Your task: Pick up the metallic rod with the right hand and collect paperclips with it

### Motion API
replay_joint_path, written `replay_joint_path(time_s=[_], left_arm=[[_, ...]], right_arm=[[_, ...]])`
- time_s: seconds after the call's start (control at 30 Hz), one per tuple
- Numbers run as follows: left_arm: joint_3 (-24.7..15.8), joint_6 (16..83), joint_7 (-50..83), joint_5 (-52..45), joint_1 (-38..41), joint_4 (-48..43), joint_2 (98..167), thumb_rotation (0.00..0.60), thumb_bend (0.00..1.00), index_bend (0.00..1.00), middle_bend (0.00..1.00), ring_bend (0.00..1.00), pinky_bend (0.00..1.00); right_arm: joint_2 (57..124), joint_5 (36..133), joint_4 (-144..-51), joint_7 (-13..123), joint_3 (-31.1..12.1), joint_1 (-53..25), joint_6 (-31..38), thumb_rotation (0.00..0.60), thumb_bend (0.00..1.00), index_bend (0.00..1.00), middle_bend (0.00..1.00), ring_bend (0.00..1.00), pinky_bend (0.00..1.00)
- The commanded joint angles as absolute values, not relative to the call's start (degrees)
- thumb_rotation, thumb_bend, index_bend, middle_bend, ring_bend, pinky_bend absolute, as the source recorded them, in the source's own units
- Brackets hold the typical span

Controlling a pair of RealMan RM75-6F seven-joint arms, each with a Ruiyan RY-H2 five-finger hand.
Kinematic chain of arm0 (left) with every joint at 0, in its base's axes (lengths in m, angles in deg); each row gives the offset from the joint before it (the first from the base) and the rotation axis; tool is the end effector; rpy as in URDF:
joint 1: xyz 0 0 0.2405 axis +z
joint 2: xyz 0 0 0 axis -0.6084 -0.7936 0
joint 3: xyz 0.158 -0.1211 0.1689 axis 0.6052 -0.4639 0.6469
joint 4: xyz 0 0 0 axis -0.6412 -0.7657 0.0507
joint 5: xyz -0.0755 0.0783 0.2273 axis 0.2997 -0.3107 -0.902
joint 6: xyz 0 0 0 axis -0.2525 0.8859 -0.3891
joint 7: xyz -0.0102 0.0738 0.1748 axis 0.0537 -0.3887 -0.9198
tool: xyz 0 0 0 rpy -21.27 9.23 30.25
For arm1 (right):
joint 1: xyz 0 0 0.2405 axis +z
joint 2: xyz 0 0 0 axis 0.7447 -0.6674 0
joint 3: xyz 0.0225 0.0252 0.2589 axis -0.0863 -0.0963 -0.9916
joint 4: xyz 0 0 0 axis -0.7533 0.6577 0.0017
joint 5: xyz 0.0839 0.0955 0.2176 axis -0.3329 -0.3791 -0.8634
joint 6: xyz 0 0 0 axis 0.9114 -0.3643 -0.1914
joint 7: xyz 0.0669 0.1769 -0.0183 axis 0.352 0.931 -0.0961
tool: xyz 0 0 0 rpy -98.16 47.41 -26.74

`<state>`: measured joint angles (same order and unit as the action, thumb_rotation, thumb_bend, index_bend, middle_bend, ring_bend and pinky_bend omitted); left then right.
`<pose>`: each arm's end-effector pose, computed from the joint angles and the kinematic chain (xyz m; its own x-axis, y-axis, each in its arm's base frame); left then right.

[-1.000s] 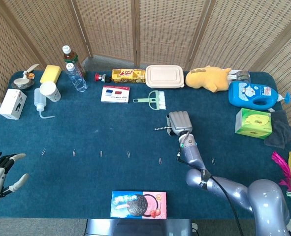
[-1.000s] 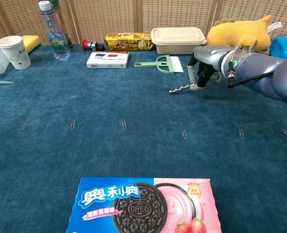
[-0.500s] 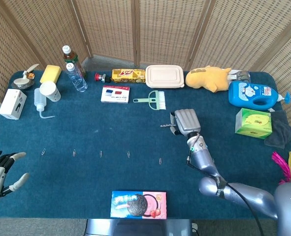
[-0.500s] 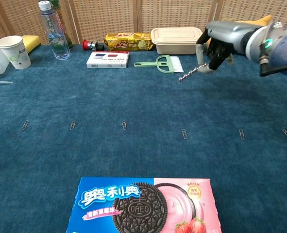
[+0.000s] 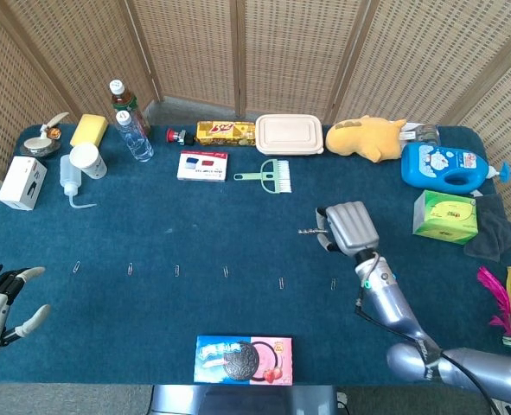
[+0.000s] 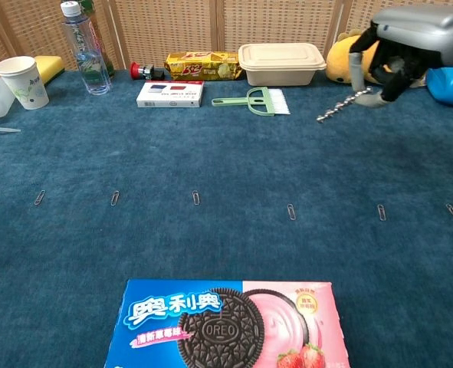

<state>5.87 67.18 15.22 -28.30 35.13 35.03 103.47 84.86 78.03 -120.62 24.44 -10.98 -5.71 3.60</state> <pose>-0.2974 0.1904 0.1259 0.2942 0.1615 0.9420 0.9517 0.0408 -0.3042 -0.1327 -0.4036 0.0052 0.4819 -0.1258 0.8672 -0.8556 -0.2810 0.4347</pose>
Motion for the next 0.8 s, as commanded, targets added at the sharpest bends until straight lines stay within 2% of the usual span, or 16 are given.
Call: replay_joint_path(time_s=[0.03, 0.33, 0.8], left_arm=[[5.8, 67.1, 15.2, -28.3, 35.0, 35.0, 103.5, 0.004, 0.24, 0.18, 0.21, 0.17, 0.04], [5.7, 66.8, 14.8, -28.5, 34.7, 35.3, 103.6, 0.004, 0.24, 0.18, 0.21, 0.17, 0.04], [5.4, 66.5, 13.7, -28.8, 34.1, 36.4, 103.7, 0.002, 0.24, 0.18, 0.21, 0.17, 0.04]], right_arm=[[83.3, 79.4, -122.3, 23.8, -9.4, -7.2, 2.5, 0.600, 0.41, 0.67, 0.92, 0.88, 0.70], [80.2, 81.9, -124.5, 22.5, -5.3, -10.2, 1.8, 0.600, 0.41, 0.67, 0.92, 0.88, 0.70], [77.1, 82.6, -124.2, 24.0, -2.5, -14.3, 1.5, 0.600, 0.41, 0.67, 0.92, 0.88, 0.70]])
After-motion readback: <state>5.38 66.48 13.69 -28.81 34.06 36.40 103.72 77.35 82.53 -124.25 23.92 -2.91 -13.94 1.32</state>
